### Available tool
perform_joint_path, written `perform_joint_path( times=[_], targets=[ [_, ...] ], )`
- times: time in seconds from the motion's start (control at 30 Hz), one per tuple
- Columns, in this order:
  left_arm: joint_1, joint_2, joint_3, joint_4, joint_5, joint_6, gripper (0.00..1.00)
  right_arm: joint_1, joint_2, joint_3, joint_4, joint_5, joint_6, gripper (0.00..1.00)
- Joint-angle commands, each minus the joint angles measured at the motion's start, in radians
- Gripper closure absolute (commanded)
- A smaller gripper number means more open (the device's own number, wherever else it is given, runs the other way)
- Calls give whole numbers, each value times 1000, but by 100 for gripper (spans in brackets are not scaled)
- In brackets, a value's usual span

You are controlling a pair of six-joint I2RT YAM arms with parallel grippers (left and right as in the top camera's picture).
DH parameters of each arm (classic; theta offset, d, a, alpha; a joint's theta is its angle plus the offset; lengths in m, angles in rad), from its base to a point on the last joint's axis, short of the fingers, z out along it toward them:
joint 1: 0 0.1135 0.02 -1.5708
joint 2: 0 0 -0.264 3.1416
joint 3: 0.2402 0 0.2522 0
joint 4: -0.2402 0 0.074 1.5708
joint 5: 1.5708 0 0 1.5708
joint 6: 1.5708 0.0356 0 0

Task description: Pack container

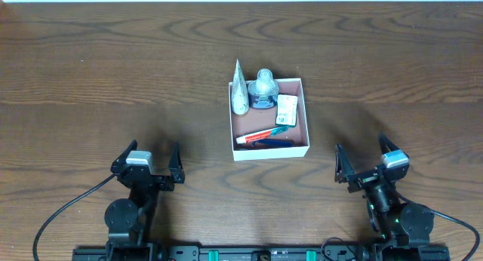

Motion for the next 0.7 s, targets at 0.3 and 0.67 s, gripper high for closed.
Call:
perform_joint_path(
  times=[0.3, 0.67],
  targets=[
    [5, 1, -30, -13, 7, 20, 2, -5, -11, -39, -54, 46, -76, 1],
    [5, 1, -30, -13, 7, 20, 2, -5, -11, -38, -54, 71, -102, 1]
  ],
)
